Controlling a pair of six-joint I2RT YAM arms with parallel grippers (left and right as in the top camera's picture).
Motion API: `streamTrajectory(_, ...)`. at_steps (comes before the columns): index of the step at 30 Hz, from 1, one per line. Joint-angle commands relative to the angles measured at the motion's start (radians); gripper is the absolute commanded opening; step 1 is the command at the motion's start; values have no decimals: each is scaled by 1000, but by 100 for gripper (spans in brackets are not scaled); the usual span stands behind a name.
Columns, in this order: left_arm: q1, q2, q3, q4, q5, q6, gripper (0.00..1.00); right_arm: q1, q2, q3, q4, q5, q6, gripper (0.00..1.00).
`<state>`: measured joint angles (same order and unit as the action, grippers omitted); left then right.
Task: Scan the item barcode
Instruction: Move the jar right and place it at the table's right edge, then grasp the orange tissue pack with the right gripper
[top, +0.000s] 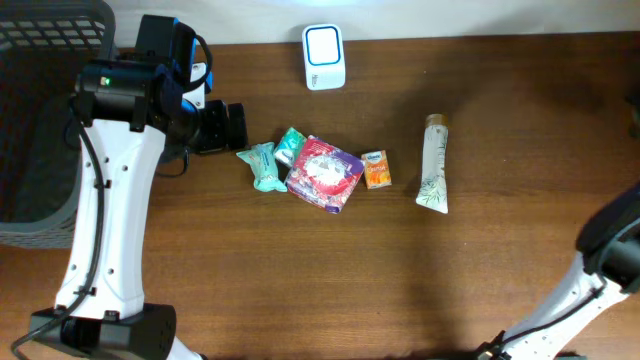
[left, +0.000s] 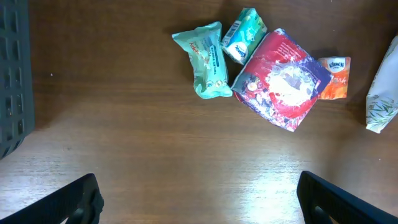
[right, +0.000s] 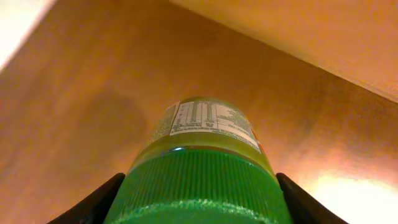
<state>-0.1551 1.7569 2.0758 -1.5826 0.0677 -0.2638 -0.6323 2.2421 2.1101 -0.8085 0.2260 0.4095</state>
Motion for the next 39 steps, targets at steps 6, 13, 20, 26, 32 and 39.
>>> streamTrajectory(6, -4, -1, 2, -1, -4, 15, 99, -115, 57, -119, 118, -125, 14, 69)
streamTrajectory(13, -4, -1, 2, -1, -4, 15, 99, -112, 53, -116, 122, -125, -67, 83)
streamTrajectory(20, -4, -1, 2, -1, -4, 15, 99, 45, -174, -9, -1, -185, -118, 84)
streamTrajectory(26, -4, -1, 2, -1, -4, 15, 99, 433, -169, -21, -212, -320, -118, 84)
streamTrajectory(32, -4, -1, 2, -1, -4, 15, 99, 761, -114, -103, -381, -333, -121, 84)
streamTrajectory(39, -4, -1, 2, -1, -4, 15, 99, 792, -76, -404, -217, -565, -254, 53)
